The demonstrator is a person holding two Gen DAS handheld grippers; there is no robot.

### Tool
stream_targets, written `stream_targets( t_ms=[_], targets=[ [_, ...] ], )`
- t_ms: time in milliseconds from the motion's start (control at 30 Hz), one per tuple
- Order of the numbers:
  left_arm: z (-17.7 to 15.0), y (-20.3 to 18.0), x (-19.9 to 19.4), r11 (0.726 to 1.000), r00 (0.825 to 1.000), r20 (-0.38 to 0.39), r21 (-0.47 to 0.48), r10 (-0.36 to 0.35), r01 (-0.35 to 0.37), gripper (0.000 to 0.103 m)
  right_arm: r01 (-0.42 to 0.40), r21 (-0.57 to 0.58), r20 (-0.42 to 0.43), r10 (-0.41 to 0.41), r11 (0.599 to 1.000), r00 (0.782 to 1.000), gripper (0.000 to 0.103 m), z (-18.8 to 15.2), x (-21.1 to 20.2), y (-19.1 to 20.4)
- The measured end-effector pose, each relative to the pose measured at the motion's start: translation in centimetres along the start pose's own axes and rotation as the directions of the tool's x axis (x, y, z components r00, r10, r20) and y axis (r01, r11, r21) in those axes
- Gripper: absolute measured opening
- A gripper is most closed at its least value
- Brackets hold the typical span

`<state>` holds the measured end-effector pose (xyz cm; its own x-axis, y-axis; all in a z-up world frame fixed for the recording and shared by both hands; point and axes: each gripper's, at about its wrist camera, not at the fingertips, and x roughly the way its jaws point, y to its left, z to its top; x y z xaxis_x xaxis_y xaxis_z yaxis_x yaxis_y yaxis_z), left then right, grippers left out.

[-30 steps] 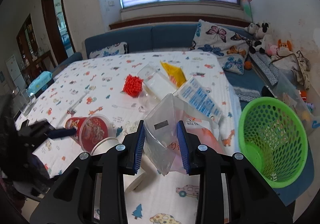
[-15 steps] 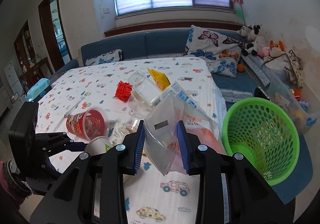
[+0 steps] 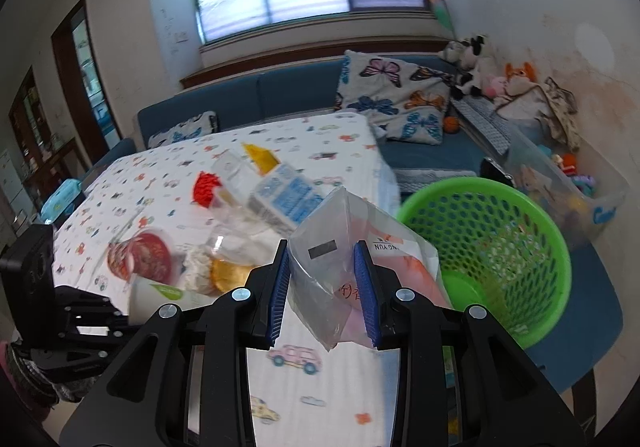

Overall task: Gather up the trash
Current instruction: 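Carry the plastic bag to the green basket while the left gripper grasps the white paper cup, then release the bag into the basket while the left gripper drops the paper cup in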

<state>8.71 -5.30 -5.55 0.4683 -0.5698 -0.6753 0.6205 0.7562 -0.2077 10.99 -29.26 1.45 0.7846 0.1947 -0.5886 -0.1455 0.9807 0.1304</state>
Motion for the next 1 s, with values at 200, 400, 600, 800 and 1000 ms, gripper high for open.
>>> stream_targets(
  t_ms=[200,400,600,800,1000],
  targets=[
    [1.9,-1.1,-1.2,1.0,0.998,0.056,0.02,-0.022,0.021,0.003,0.038,0.037,0.014,-0.039,0.999,0.999,0.033,0.5,-0.2,-2.9],
    [4.6,-2.0,-1.3,0.999,0.993,0.106,0.037,-0.041,0.038,0.003,0.084,0.086,-0.026,-0.082,0.993,0.996,0.033,0.6,1.8,-6.8],
    [7.4,-3.5,0.6,0.996,0.991,0.117,0.06,-0.066,0.059,0.003,0.124,0.119,-0.068,-0.116,0.985,0.991,0.035,0.2,4.0,-10.0],
    [10.2,-4.8,3.4,0.995,0.992,0.097,0.074,-0.079,0.072,0.003,0.125,0.147,-0.078,-0.115,0.981,0.99,0.046,-0.1,5.8,-12.4],
    [12.7,-5.7,7.0,0.993,0.994,0.06,0.083,-0.09,0.085,0.003,0.127,0.161,-0.074,-0.117,0.979,0.99,0.056,-0.2,6.0,-13.8]
  ],
)
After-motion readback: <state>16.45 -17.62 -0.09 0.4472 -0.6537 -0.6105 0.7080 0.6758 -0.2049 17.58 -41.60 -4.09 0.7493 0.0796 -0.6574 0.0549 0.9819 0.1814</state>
